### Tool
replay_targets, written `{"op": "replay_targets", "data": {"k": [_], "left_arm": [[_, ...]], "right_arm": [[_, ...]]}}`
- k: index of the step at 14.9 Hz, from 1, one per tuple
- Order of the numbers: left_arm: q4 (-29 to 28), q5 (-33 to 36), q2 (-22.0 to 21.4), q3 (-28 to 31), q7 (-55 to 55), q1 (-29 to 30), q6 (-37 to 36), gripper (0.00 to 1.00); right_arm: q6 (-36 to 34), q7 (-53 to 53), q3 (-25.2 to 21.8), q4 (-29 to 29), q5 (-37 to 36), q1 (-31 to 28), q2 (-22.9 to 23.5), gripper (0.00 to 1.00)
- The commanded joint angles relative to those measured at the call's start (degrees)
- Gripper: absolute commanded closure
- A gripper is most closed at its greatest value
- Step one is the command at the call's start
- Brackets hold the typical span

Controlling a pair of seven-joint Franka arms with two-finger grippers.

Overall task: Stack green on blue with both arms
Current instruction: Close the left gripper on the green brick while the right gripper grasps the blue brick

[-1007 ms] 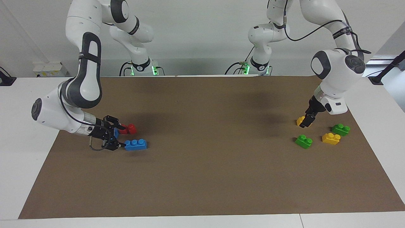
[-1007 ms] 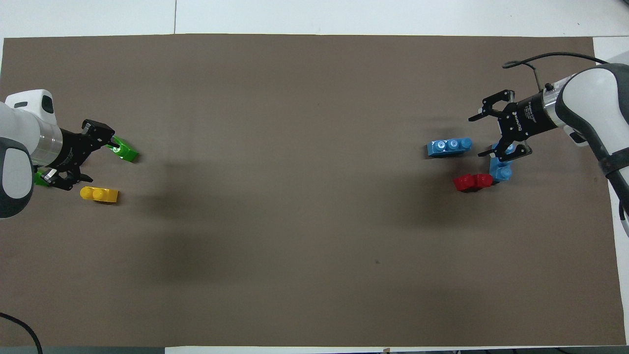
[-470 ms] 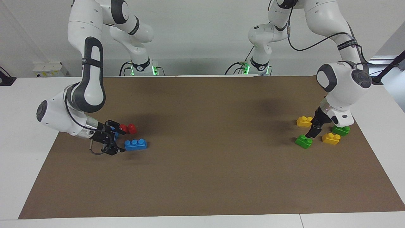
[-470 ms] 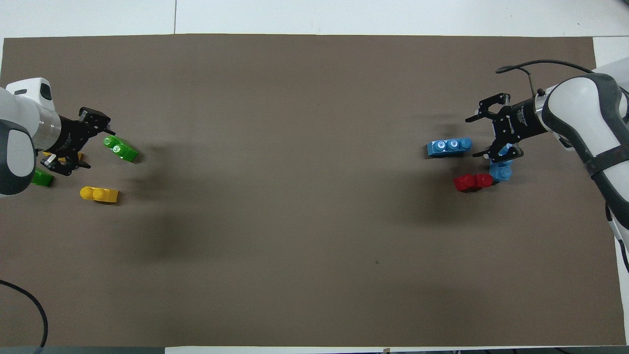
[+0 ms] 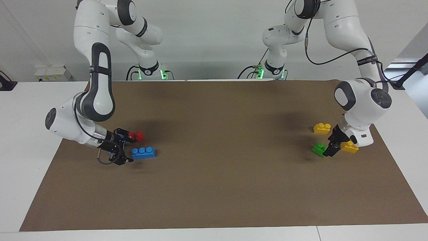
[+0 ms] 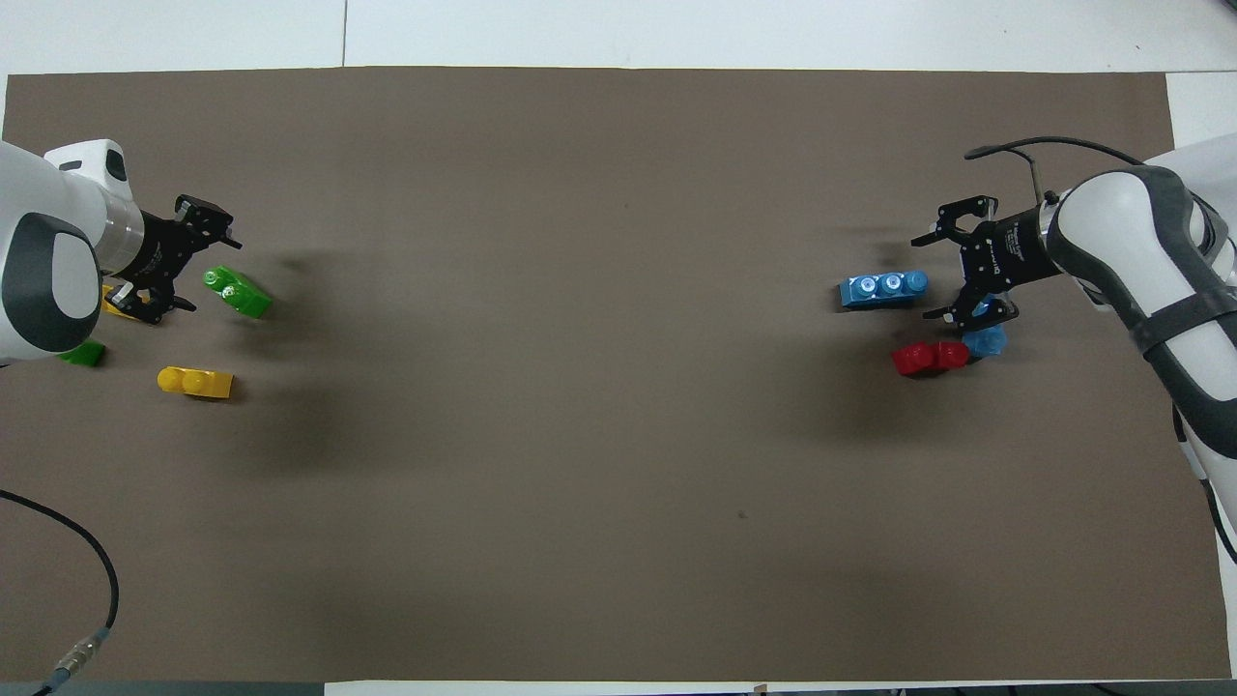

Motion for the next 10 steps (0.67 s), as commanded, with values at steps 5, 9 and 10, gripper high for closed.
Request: {"op": "replay_targets", "data": {"k": [5, 9, 10], "left_arm": [[-2.1, 1.4, 1.7, -0.2, 0.3, 0.8, 3.7, 0.0], [-3.8, 1.4, 1.7, -0.2, 0.4, 0.8, 5.6, 0.0], [-4.1, 1.4, 1.7, -0.2, 0.4, 0.9, 6.1, 0.0]], "right_arm": [[3.7, -1.0, 0.4, -2.5, 2.2, 0.6, -0.9, 0.06], [5.3, -1.2, 0.4, -3.6, 3.0, 0.7, -1.0, 0.07], [6.1, -1.2, 0.4, -3.9, 3.1, 0.7, -1.1, 0.09]]}}
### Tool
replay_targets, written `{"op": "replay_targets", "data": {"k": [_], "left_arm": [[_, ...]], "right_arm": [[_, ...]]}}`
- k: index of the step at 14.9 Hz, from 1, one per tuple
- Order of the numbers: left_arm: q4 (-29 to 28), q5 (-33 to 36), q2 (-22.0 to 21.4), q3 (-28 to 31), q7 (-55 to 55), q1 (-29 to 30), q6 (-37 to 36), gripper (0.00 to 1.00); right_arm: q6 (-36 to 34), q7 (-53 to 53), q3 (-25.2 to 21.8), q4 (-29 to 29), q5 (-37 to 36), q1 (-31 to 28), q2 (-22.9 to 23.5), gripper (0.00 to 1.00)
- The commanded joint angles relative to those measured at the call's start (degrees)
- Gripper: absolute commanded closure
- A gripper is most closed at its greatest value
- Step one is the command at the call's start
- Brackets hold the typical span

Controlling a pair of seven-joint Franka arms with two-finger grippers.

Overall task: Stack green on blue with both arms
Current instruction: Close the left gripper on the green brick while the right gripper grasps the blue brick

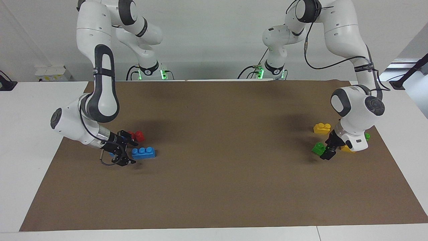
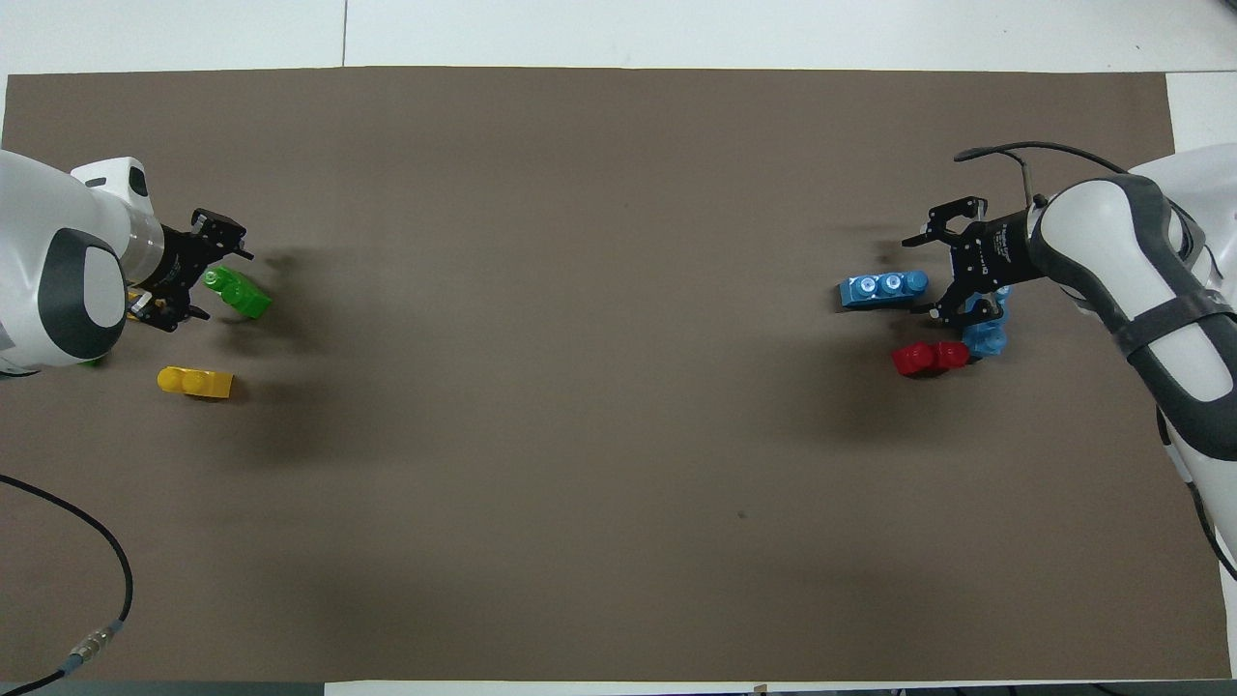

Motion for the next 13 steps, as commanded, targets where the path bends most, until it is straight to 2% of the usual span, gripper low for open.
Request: {"op": "replay_targets", "data": {"k": [1, 4, 5, 7, 9, 10, 11, 13], "left_arm": [[-1.9, 1.2, -0.5, -0.2, 0.4, 0.5, 2.4, 0.0], [-1.9, 1.1, -0.5, -0.2, 0.5, 0.5, 2.6, 0.02], [-1.9, 1.2, -0.5, -0.2, 0.5, 0.5, 2.6, 0.09], [-1.9, 1.2, -0.5, -0.2, 0.5, 0.4, 2.9, 0.33], [-1.9, 1.2, -0.5, -0.2, 0.6, 0.4, 2.8, 0.69], [-1.9, 1.2, -0.5, -0.2, 0.6, 0.4, 2.8, 0.94], [-1.8, 1.3, -0.5, -0.2, 0.9, 0.4, 2.9, 1.0], [-1.6, 1.3, -0.5, -0.3, 2.1, 0.4, 3.0, 1.0]], "right_arm": [[2.5, -1.2, 0.2, -2.4, 1.5, 0.0, -1.0, 0.1], [3.3, -1.6, 0.2, -2.6, 2.2, 0.0, -0.7, 0.17], [3.3, -1.6, 0.2, -2.6, 2.2, -0.1, -0.7, 0.19], [3.4, -1.7, 0.2, -2.6, 2.2, 0.0, -0.7, 0.28], [3.4, -2.2, 0.6, -2.6, 2.2, 0.0, -0.7, 0.44], [3.5, -2.5, 0.7, -2.6, 2.2, 0.2, -0.7, 0.51], [3.5, -3.2, 0.7, -2.6, 2.3, 1.0, -0.7, 0.63], [3.3, -4.9, 0.7, -2.6, 2.5, 1.2, -0.7, 0.94]]}}
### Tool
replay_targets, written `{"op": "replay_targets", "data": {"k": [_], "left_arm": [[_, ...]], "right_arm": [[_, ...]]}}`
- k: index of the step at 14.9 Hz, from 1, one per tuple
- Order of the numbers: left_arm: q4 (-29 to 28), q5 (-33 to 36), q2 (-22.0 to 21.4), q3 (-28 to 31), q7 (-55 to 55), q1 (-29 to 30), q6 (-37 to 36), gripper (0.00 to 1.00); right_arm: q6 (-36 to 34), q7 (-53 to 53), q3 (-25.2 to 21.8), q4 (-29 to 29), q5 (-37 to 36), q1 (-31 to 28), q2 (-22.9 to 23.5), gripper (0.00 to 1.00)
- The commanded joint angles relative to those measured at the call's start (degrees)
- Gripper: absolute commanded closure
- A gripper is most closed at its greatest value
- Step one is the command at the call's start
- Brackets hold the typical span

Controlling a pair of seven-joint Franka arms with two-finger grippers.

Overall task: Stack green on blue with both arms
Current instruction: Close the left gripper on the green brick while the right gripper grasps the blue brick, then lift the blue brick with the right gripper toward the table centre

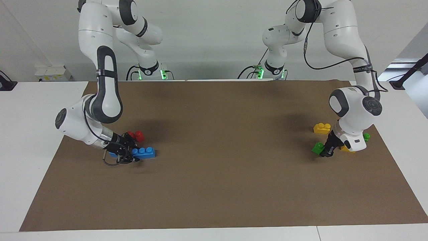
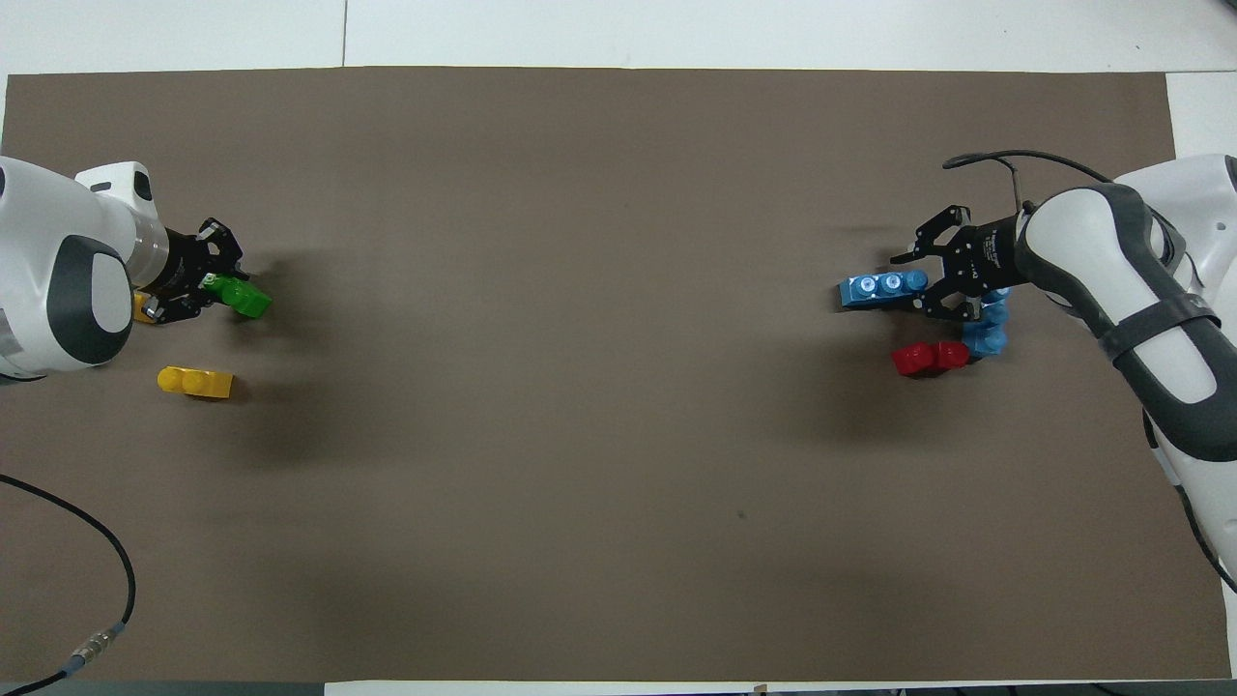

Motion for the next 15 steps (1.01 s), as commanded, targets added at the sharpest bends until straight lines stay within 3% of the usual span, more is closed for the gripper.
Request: {"op": "replay_targets", "data": {"k": [1, 5, 9, 15], "left_arm": [[-0.8, 1.2, -0.5, -0.2, 1.4, 0.5, 1.2, 1.0], [-0.3, 1.1, -0.8, -0.3, 1.1, 0.2, 0.4, 1.0], [-0.3, 1.1, -4.4, -0.3, 0.5, 0.0, -3.4, 1.0], [-0.3, 1.1, -10.3, -0.5, -8.0, -0.9, -9.4, 1.0]], "right_arm": [[1.1, -2.9, 0.2, -1.2, 1.8, 0.3, -0.7, 1.0], [0.6, -3.2, 0.2, -0.6, 1.8, 0.3, -0.7, 1.0], [-4.2, -1.2, 0.2, 3.5, 1.8, 0.6, -1.2, 1.0], [-7.4, 10.2, 0.3, 4.3, 1.4, 9.5, -9.7, 1.0]]}}
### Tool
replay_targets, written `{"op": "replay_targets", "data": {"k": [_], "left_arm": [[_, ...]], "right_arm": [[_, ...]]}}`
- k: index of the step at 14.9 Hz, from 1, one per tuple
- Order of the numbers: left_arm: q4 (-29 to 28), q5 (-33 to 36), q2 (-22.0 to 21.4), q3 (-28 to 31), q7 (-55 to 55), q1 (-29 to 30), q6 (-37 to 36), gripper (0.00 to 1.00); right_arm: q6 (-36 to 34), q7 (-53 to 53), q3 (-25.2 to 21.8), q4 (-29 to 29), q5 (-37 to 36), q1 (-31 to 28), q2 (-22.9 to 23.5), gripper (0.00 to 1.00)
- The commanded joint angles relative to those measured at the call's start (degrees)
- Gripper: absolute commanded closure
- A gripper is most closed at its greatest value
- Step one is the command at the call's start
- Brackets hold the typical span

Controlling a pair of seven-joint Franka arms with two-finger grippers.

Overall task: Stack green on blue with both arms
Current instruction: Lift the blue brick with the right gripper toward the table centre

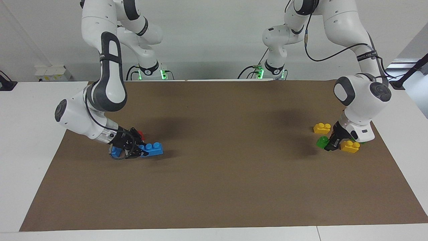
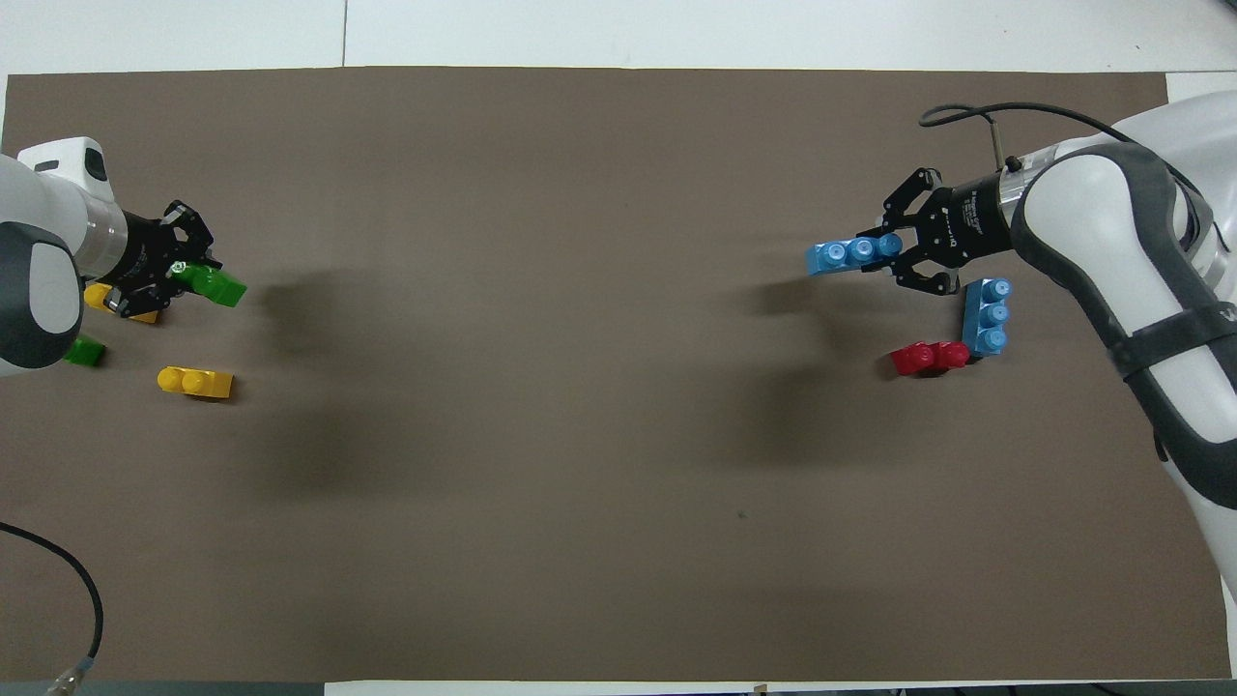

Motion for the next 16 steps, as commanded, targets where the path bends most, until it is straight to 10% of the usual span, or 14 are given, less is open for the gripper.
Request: {"op": "replay_targets", "data": {"k": [1, 7, 16], "left_arm": [[-0.9, 1.1, -3.4, 0.1, -6.2, -1.4, -3.2, 1.0], [-0.9, 0.9, -8.3, -0.3, -20.5, -3.8, -7.5, 1.0], [-1.6, 0.7, -14.1, -0.2, -45.1, -13.1, -11.6, 1.0]], "right_arm": [[-0.3, 5.6, -0.3, -1.6, 0.5, 6.7, -4.8, 1.0], [1.7, 20.6, -0.4, -2.2, -4.8, 21.4, -6.5, 1.0], [25.0, 32.9, 0.0, -14.2, -3.7, 32.7, -7.6, 1.0]]}}
